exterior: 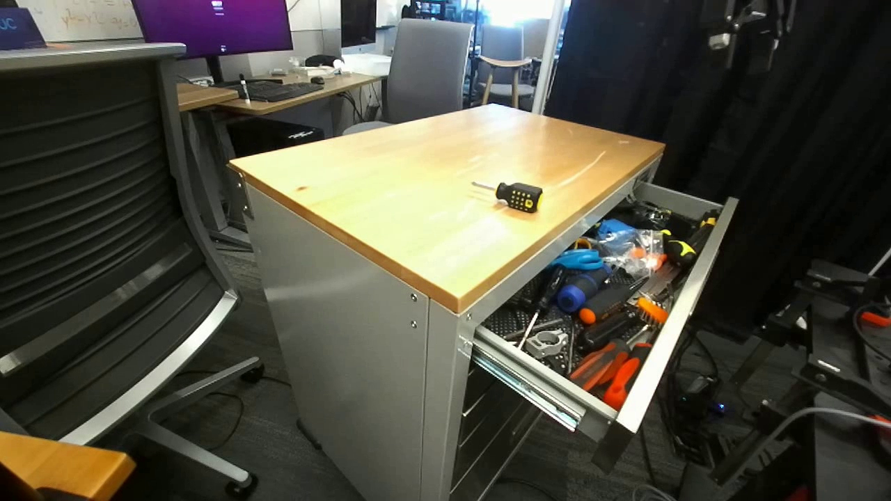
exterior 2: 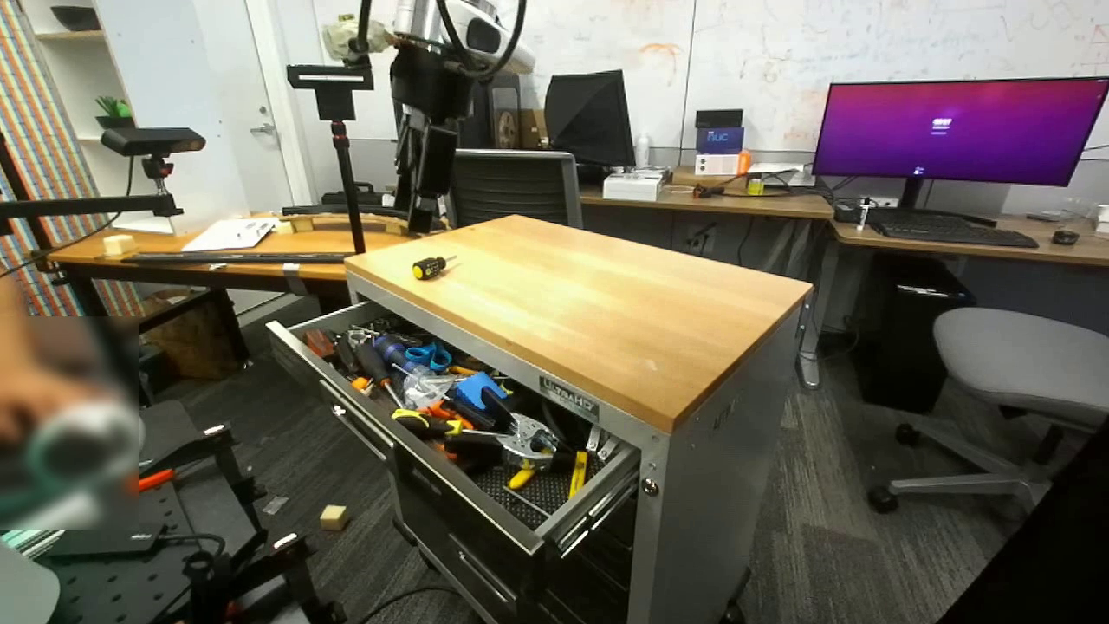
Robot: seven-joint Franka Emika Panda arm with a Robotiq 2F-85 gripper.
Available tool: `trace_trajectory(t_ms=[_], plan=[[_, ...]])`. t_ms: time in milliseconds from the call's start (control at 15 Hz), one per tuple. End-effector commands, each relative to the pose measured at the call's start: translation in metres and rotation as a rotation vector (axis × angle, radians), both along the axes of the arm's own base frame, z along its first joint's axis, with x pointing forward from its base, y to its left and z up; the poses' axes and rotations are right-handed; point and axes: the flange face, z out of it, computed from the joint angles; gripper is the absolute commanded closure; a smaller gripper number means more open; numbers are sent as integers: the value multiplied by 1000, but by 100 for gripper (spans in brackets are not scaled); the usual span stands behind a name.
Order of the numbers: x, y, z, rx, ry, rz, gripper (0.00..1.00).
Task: Put the screwdriver in the drawer and then close the drawer
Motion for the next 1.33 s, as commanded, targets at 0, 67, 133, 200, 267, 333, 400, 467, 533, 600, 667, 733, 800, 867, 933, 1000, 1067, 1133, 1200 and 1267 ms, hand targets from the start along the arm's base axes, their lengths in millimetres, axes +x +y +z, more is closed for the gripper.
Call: trace_trajectory(t_ms=[0, 67, 133, 200, 267, 333, 400, 467, 533, 600, 667, 733, 800, 867, 933, 1000, 1067, 1133, 1200, 1267], plan=[[49, 81, -18, -125, 25, 1, 0], [58, 104, -27, -155, 47, 17, 0], [66, 127, -41, -177, 67, 41, 0], [72, 144, -49, -182, 82, 70, 0], [76, 163, -62, -180, 104, 120, 0], [80, 179, -72, -168, 122, 169, 0], [84, 192, -82, -161, 127, 213, 0], [89, 203, -91, -155, 121, 258, 0], [92, 212, -101, -172, 119, 296, 0], [96, 219, -108, -177, 118, 334, 0], [101, 225, -114, -184, 106, 358, 0], [106, 230, -119, -189, 92, 372, 0], [111, 236, -122, -201, 44, 358, 0], [107, 243, -124, -200, 8, 365, 0], [111, 249, -129, -205, -33, 372, 0], [115, 254, -134, -206, -46, 389, 0], [118, 258, -138, -200, -63, 394, 0], [119, 261, -140, -192, -70, 404, 0], [117, 264, -141, -181, -78, 404, 0], [118, 266, -143, -175, -90, 401, 0]])
